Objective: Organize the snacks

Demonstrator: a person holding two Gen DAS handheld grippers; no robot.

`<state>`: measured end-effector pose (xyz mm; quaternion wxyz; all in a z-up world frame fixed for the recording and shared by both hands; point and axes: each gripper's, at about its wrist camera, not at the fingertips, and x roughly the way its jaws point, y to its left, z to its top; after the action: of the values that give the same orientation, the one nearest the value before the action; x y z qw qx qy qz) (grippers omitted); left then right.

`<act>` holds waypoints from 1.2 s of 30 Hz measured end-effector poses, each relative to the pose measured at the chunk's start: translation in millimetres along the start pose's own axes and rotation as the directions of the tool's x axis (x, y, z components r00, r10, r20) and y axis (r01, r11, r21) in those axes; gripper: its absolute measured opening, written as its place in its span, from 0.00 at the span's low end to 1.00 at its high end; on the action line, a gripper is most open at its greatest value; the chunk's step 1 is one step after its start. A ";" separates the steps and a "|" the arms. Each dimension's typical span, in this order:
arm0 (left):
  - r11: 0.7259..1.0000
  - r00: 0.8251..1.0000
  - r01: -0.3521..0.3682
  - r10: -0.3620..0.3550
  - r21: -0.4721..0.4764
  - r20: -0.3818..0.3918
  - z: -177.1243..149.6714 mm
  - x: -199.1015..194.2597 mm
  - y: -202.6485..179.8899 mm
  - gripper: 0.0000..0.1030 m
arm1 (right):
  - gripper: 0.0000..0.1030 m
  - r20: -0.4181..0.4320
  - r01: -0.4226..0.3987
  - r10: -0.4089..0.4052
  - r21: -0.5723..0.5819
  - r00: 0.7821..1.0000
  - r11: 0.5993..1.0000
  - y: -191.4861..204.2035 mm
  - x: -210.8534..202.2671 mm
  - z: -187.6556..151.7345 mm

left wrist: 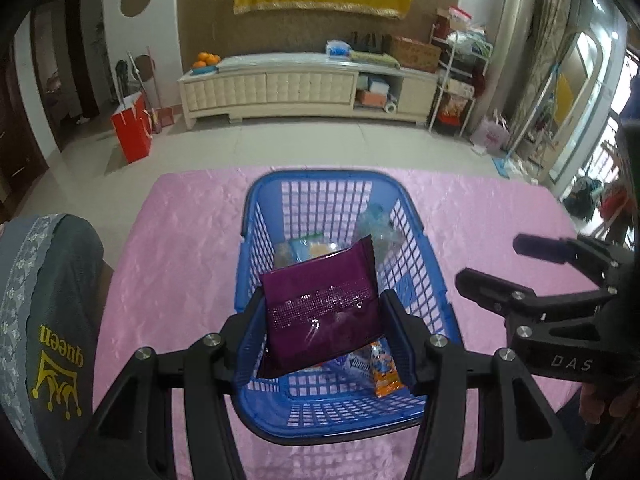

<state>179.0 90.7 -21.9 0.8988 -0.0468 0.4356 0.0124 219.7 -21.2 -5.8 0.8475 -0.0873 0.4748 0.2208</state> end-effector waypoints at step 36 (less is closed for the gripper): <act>0.999 0.998 -0.036 0.035 0.018 0.055 -38.3 -11.1 -5.4 0.74 | 0.83 0.026 0.026 -0.026 -0.028 0.999 0.999 3.1 -12.0 -29.8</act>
<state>142.4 81.8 -36.4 0.9104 -0.0301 0.4119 0.0255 190.1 -32.6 -11.4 0.8550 -0.1026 0.4594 0.2176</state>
